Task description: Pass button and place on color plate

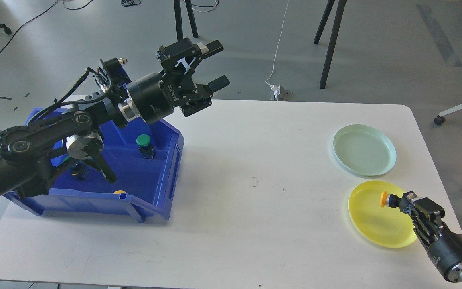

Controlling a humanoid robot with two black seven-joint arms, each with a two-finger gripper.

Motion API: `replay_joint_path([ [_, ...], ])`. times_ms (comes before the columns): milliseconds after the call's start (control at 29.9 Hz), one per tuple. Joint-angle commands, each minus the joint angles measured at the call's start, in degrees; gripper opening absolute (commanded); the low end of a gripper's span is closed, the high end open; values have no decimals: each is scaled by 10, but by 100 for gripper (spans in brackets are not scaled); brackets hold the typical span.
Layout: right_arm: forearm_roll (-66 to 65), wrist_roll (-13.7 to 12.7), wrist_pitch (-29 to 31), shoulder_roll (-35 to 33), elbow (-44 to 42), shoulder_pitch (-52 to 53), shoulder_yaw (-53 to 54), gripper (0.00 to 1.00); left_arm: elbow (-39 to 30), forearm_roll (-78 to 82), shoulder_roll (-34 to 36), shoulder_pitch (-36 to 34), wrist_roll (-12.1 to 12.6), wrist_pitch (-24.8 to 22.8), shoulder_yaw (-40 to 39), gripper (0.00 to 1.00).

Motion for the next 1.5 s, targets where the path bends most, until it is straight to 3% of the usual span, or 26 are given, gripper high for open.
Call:
replay_joint_path([
  [0,42,0,0,33,-47,7,1,9,0,0,0,0,0,0,0,87],
  [67,59,0,0,45,-66,7,0,15,0,0,0,0,0,0,0,87],
  [301,67,0,0,81,-72,7,5,56,0,0,0,0,0,0,0,87],
  [401,68,0,0,89,-72,9,7,83,0,0,0,0,0,0,0,88],
  [869,145,0,5,79,-11,6,68,89,0,-1,0,0,0,0,0,88],
  [1070,204,0,91,74,6,4,147,89,0,0,0,0,0,0,-2,88],
  [1170,243,0,160,74,5,4,190,89,-3,3,12,0,0,30,-1,88],
  [1304,278,0,243,74,-2,4,232,90,-19,8,104,-2,0,31,1,88],
  [1471,278,0,256,74,-9,3,239,92,-72,134,242,-3,0,0,2,94],
])
